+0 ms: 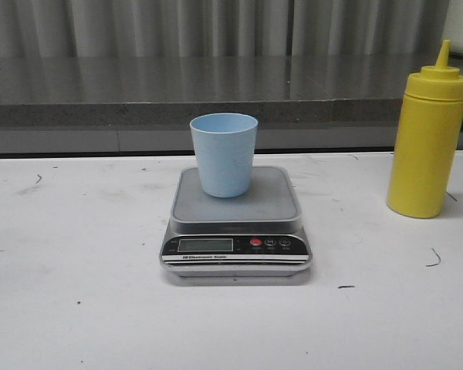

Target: Pour seasoning into cup on scale with both arms

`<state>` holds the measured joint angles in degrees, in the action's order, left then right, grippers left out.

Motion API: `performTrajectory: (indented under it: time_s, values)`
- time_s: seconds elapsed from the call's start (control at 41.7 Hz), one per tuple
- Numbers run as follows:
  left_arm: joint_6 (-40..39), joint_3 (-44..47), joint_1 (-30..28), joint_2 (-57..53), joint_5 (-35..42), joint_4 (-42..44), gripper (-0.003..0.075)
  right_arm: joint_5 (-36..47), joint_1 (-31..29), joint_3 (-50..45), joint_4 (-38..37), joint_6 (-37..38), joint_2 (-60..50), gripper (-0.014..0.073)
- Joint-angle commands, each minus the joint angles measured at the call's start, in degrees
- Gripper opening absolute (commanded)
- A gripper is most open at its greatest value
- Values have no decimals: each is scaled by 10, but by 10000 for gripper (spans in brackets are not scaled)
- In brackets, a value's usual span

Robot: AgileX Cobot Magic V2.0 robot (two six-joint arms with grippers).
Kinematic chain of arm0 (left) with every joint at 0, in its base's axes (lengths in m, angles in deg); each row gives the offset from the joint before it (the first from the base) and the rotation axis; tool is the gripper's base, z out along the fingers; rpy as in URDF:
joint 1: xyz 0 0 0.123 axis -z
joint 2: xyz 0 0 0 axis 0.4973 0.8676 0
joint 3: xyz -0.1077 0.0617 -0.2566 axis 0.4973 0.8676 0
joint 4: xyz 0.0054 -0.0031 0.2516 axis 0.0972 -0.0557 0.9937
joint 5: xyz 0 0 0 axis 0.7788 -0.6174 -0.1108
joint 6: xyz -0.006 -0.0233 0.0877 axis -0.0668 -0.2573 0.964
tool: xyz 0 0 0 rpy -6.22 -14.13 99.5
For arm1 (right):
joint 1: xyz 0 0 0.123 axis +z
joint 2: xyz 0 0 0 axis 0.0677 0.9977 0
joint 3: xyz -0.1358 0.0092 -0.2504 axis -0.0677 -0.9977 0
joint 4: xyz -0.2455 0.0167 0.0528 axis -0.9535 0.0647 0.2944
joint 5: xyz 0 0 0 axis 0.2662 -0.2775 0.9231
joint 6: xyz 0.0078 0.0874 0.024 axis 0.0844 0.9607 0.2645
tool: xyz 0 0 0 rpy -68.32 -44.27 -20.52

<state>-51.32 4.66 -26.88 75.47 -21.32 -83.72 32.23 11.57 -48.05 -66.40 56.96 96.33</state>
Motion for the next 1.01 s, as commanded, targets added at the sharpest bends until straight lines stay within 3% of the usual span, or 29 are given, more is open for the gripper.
performTrajectory:
  time_s: [0.0,0.982]
  values:
    - [-2,22,-11,-19,102,-9,-20,38,1,17,2,1,2,-117]
    - [-2,36,-18,-48,90,-1,-20,37,1,17,2,1,2,-117]
